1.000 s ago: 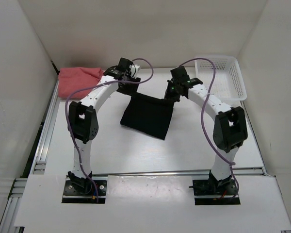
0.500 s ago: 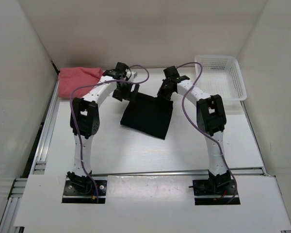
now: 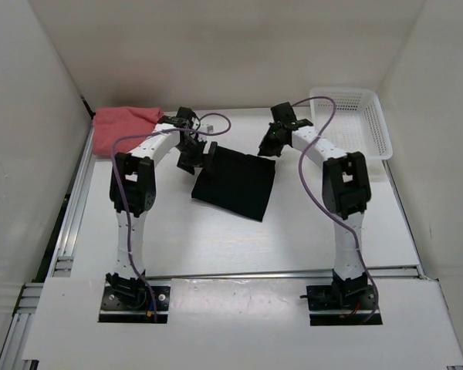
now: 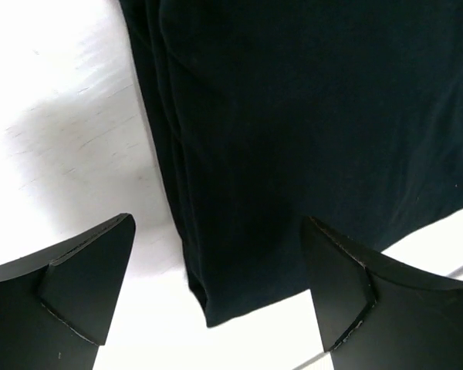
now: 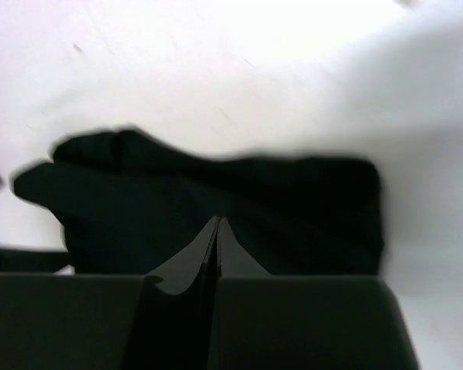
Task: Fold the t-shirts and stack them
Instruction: Fold the long partially folded tshirt into a neat square, then put the neatly folded tshirt into the corner of the board with the left arm
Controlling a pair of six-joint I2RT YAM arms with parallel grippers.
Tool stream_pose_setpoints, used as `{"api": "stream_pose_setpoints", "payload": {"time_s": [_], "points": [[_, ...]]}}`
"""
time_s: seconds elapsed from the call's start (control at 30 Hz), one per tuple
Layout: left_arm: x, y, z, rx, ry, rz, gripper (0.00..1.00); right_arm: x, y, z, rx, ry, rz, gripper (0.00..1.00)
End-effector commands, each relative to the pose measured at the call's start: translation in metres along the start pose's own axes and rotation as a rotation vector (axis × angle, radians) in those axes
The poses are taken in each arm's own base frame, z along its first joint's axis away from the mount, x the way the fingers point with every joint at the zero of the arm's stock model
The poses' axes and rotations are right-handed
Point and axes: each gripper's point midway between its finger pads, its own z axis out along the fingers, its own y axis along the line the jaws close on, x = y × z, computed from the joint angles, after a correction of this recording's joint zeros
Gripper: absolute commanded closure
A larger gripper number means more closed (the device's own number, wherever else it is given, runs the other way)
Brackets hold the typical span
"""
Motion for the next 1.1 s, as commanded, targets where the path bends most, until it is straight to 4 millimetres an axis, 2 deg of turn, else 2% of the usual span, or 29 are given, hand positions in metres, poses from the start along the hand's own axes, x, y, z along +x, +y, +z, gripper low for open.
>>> {"api": "stream_pose_setpoints", "payload": {"time_s": [0.0, 0.03, 0.07, 0.1, 0.13, 0.17, 0.2, 0.23, 0.27, 0.3, 0.33, 0.37, 0.4, 0.43, 0.47, 0.5, 0.53, 0.6, 0.63, 0.67, 0.7, 0.73, 0.77, 0.8, 0.83, 0.87, 0.93, 1.07], "points": [[0.016, -0.015, 0.014, 0.139, 0.090, -0.047, 0.00, -0.014, 0.011, -0.072, -0.030, -0.115, -0.074, 1.00], [0.014, -0.017, 0.015, 0.153, 0.097, -0.051, 0.00, -0.012, 0.005, -0.081, -0.015, -0.129, -0.073, 1.00], [0.022, -0.020, 0.025, 0.166, 0.135, -0.057, 0.00, -0.004, -0.005, -0.098, 0.000, -0.143, -0.084, 1.00], [0.019, -0.021, 0.024, 0.166, 0.125, -0.053, 0.00, -0.001, -0.011, -0.106, 0.014, -0.156, -0.097, 1.00], [0.026, -0.024, 0.030, 0.168, 0.154, -0.055, 0.00, 0.002, -0.017, -0.113, 0.025, -0.167, -0.096, 1.00], [0.029, -0.027, 0.036, 0.170, 0.172, -0.051, 0.00, -0.001, -0.017, -0.133, 0.022, -0.212, -0.097, 1.00], [0.031, -0.025, 0.039, 0.170, 0.180, -0.055, 0.00, 0.009, -0.031, -0.134, 0.051, -0.202, -0.094, 1.00], [0.032, -0.028, 0.043, 0.172, 0.185, -0.047, 0.00, 0.012, -0.036, -0.140, 0.059, -0.215, -0.081, 1.00], [0.033, -0.030, 0.045, 0.185, 0.196, -0.054, 0.00, 0.011, -0.034, -0.158, 0.041, -0.252, -0.071, 1.00], [0.038, -0.029, 0.053, 0.200, 0.218, -0.065, 0.00, 0.017, -0.044, -0.159, 0.058, -0.256, -0.058, 1.00], [0.035, -0.037, 0.054, 0.253, 0.215, -0.071, 0.03, 0.016, -0.048, -0.167, 0.068, -0.284, -0.034, 1.00], [0.034, -0.043, 0.052, 0.285, 0.225, -0.080, 0.23, 0.014, -0.046, -0.184, 0.051, -0.325, -0.024, 1.00], [0.035, -0.045, 0.058, 0.313, 0.235, -0.089, 0.32, 0.018, -0.055, -0.186, 0.069, -0.333, -0.022, 1.00], [0.035, -0.051, 0.057, 0.349, 0.243, -0.099, 0.41, 0.015, -0.054, -0.202, 0.053, -0.377, 0.005, 1.00], [0.035, -0.051, 0.057, 0.350, 0.243, -0.099, 0.52, 0.012, -0.061, -0.208, 0.077, -0.416, 0.019, 1.00], [0.033, -0.050, 0.059, 0.350, 0.240, -0.097, 0.89, 0.019, -0.072, -0.208, 0.104, -0.412, 0.020, 1.00], [0.033, -0.048, 0.059, 0.338, 0.240, -0.096, 0.90, 0.019, -0.073, -0.220, 0.091, -0.443, 0.023, 1.00], [0.021, -0.041, 0.049, 0.346, 0.198, -0.105, 0.90, 0.020, -0.085, -0.228, 0.121, -0.465, 0.033, 1.00], [0.012, -0.038, 0.034, 0.319, 0.166, -0.094, 0.90, 0.023, -0.095, -0.234, 0.152, -0.482, 0.037, 1.00], [0.005, -0.029, 0.026, 0.267, 0.136, -0.084, 0.90, 0.021, -0.100, -0.239, 0.165, -0.497, 0.045, 1.00], [-0.010, -0.021, 0.015, 0.192, 0.080, -0.050, 0.90, 0.025, -0.106, -0.240, 0.182, -0.494, 0.045, 1.00], [-0.023, -0.013, -0.002, 0.103, 0.027, -0.023, 0.90, 0.027, -0.110, -0.244, 0.188, -0.500, 0.046, 1.00], [-0.036, 0.018, -0.012, -0.095, -0.028, -0.002, 0.90, 0.029, -0.112, -0.243, 0.195, -0.494, 0.045, 1.00], [-0.045, 0.027, -0.022, -0.188, -0.069, 0.017, 0.90, 0.031, -0.117, -0.246, 0.210, -0.499, 0.046, 1.00], [-0.056, 0.035, -0.040, -0.271, -0.124, 0.026, 0.90, 0.033, -0.119, -0.247, 0.209, -0.500, 0.046, 1.00], [-0.060, 0.059, -0.049, -0.411, -0.143, 0.020, 0.90, 0.034, -0.120, -0.247, 0.216, -0.493, 0.045, 1.00], [-0.081, 0.075, -0.076, -0.529, -0.228, 0.010, 0.90, 0.033, -0.121, -0.247, 0.220, -0.501, 0.055, 1.00], [-0.098, 0.111, -0.107, -0.735, -0.325, -0.031, 0.90, 0.035, -0.124, -0.245, 0.227, -0.495, 0.054, 1.00]]}}
